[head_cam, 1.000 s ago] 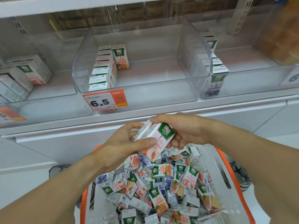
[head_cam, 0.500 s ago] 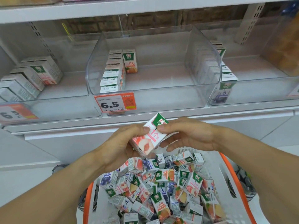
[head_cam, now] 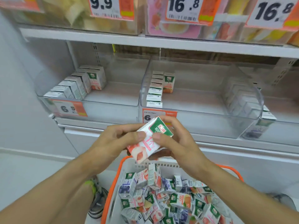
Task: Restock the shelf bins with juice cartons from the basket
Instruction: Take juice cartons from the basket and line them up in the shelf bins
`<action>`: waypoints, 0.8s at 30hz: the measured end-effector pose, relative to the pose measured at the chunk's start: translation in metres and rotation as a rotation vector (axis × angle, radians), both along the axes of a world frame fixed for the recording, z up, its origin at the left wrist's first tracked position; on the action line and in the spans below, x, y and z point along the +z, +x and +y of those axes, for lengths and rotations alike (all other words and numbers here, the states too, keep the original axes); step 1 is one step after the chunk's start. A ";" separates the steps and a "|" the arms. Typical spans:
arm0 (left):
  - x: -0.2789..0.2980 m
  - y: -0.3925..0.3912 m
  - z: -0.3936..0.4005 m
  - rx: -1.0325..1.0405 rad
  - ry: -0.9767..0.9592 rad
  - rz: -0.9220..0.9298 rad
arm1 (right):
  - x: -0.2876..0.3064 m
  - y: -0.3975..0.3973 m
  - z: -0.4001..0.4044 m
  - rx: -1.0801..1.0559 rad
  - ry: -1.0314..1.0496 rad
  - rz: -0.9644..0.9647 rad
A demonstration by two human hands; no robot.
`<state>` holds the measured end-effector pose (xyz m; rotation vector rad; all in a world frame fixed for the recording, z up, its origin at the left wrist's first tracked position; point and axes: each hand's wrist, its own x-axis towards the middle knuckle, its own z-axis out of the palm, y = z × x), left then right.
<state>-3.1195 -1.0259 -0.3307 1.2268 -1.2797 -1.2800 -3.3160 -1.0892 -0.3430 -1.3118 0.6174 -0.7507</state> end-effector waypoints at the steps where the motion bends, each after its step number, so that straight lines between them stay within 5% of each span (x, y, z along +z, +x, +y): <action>1: 0.005 0.011 0.006 0.014 -0.036 0.005 | 0.005 0.014 0.002 -0.024 -0.061 -0.015; 6: 0.025 0.058 0.022 0.357 -0.136 0.404 | 0.039 0.092 -0.001 -0.178 -0.350 -0.044; 9: 0.033 0.084 0.017 0.569 -0.245 0.436 | 0.055 0.143 -0.014 -0.182 -0.523 -0.050; 13: 0.009 0.124 -0.001 0.966 -0.270 -0.040 | 0.061 0.202 -0.057 -0.239 -0.624 -0.006; 18: -0.013 0.168 -0.028 0.894 -0.376 -0.646 | 0.048 0.258 -0.128 -0.353 -0.803 0.236; 24: -0.028 0.179 -0.037 0.904 -0.445 -0.723 | 0.015 0.314 -0.181 -0.146 -0.890 0.610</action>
